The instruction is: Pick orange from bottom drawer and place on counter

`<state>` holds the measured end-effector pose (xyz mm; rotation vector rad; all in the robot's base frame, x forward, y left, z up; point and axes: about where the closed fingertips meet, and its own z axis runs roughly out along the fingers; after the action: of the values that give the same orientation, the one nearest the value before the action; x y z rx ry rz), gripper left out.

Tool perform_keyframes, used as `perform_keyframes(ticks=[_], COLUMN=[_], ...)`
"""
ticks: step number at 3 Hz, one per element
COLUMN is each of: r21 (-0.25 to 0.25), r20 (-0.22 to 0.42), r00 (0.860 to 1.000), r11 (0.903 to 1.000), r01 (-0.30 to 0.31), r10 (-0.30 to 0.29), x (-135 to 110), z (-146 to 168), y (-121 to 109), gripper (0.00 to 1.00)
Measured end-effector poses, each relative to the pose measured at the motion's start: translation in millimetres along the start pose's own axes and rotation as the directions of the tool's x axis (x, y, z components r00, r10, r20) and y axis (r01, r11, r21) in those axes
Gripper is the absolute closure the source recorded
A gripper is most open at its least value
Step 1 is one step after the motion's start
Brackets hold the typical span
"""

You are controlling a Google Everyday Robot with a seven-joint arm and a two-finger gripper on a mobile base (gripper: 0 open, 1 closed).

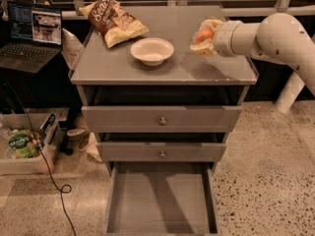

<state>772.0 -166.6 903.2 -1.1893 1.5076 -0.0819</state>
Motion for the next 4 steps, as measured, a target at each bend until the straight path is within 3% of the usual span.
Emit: perform_keyframes(ticks=[2,3,4], r21=[-0.033,-0.033,-0.033], r20=[-0.038,-0.038,-0.038], r00=[0.998,0.998,0.998], r11=[0.9977,0.9977,0.9977], r01=[-0.059,-0.060,-0.060], r10=[0.058,0.058,0.058], x=[31,31,31], z=[23,23,23], y=[11,11,11], gripper=[1.00,0.82,0.50])
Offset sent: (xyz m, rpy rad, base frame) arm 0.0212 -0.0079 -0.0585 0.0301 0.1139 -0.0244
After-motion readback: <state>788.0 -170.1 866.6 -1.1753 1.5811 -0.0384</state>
